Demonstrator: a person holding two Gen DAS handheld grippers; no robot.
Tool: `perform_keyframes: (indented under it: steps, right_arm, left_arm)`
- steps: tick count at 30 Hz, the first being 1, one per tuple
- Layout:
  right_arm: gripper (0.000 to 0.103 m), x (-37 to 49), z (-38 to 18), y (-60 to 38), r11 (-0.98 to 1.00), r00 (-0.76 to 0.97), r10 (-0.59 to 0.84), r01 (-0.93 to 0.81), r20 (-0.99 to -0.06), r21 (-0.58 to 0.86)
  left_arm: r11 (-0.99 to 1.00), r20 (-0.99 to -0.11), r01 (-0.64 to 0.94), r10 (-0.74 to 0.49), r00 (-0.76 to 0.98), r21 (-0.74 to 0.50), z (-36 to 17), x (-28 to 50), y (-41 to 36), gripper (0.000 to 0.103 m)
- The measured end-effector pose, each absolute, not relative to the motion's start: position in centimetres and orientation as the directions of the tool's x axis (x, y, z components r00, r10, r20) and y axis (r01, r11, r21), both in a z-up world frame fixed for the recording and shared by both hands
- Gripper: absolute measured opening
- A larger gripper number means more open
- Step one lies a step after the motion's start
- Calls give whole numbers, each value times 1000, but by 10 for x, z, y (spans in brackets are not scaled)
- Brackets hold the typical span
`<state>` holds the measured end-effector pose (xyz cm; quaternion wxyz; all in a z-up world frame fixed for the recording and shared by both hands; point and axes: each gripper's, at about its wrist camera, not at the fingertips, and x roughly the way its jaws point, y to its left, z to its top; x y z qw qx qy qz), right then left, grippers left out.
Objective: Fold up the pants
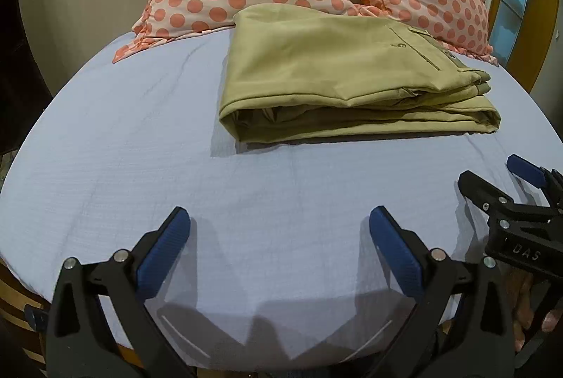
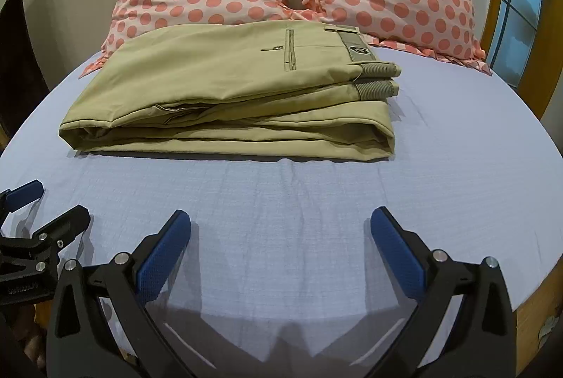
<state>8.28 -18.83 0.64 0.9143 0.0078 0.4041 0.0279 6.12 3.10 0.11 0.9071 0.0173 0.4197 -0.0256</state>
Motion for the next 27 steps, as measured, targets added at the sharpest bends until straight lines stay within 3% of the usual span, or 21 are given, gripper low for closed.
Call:
perform_keyframes:
  steps: [27]
  right_arm:
    - [102, 82, 5, -188, 999, 678, 53, -40, -733, 36]
  left_arm:
    - [999, -758, 36, -11, 652, 17, 1, 63, 30, 101]
